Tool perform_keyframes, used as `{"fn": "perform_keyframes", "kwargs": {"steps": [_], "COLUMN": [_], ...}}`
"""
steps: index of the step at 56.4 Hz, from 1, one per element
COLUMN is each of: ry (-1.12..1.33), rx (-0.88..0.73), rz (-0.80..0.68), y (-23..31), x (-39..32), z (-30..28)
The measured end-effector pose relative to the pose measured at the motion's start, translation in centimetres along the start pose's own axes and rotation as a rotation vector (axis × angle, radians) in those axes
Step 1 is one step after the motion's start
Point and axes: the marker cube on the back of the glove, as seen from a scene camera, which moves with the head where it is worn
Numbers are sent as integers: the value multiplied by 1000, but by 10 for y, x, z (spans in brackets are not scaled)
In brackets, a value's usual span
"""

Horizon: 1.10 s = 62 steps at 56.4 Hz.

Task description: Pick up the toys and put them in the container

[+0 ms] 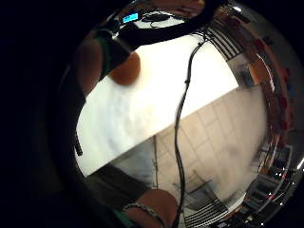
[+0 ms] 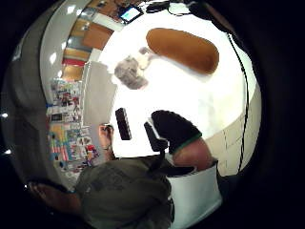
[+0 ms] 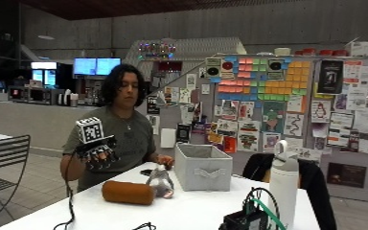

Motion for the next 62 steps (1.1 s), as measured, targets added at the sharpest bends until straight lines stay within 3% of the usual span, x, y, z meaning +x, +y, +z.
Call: {"fn": "perform_keyframes", "kwargs": {"steps": [4, 20, 28, 42, 56, 62], "ry": [40, 139, 138, 35, -72, -151], "rx": [80, -219, -149, -58, 195, 142], "rz": [131, 288, 334, 252, 183, 189], "y": [-27, -89, -96, -111, -99, -77], "x": [3, 21, 25, 34, 40, 31], "z": [12, 86, 94, 101, 101, 92]}}
